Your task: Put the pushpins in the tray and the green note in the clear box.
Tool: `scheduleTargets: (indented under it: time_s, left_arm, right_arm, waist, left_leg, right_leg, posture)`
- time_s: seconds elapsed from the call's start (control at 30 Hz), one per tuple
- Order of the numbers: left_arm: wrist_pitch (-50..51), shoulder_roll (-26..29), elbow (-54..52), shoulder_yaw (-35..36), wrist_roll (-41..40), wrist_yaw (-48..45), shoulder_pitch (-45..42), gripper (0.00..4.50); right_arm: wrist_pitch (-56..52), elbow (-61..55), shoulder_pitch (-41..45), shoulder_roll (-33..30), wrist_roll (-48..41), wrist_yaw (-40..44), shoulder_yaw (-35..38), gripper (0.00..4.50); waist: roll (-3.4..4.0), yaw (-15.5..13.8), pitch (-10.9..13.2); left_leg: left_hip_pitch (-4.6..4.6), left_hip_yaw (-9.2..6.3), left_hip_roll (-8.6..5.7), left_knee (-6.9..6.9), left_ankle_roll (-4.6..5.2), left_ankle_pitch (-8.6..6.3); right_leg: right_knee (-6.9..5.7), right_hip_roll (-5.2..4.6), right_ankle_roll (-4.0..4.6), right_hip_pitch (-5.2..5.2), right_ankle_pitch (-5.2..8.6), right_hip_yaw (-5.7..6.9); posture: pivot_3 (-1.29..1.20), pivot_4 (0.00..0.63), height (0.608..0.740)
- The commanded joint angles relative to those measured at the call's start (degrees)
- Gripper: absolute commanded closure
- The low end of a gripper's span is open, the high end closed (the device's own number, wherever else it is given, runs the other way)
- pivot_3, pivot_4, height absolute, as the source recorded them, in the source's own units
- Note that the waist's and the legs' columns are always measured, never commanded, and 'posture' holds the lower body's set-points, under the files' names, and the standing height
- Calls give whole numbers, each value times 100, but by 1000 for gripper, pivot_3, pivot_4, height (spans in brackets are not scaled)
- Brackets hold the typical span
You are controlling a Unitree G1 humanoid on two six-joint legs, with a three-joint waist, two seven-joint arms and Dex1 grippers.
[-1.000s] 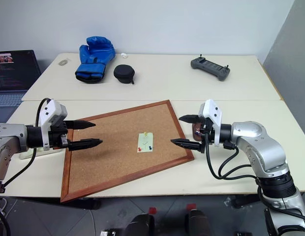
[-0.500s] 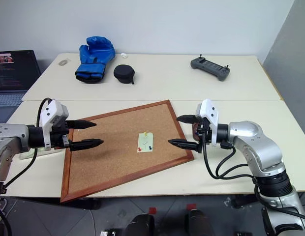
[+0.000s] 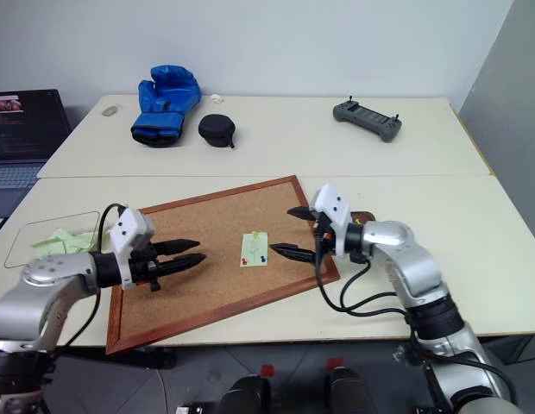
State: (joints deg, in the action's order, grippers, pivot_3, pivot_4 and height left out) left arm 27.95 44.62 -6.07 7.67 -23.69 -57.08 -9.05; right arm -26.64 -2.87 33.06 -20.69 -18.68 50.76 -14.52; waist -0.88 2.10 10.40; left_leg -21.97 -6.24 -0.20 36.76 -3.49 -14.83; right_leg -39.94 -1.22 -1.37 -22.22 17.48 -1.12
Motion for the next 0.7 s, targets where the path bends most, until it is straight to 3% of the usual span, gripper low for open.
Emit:
scheduleTargets:
  time_s: [0.03,0.2,0.7]
  left_arm:
    - [-117,-5,-211,44,78,155,67,3487]
    - [-80,-29,-199,52,32,206,99,4456]
    - [-551,-546,750,-617,743,633,137,4456]
  right_arm:
    - [315,216,250,243,151,-36,-35,0]
    - [492,632,413,536,300,-36,-103,0]
    - [1198,2561,1229,1473,1014,-384,-281,0]
  waist:
    - [0,-1,0]
    - [0,5,0]
    - [5,-18,-4]
  left_leg:
    - [0,0,0,3,0,0]
    - [4,1,-3,6,0,0]
    - [18,-2,-9,8,0,1]
  right_leg:
    - [-1,0,0,0,0,0]
    - [-4,2,0,1,0,0]
    - [-7,4,15,11,-11,6]
  posture:
    - [0,150,740]
    - [0,150,740]
    - [0,150,740]
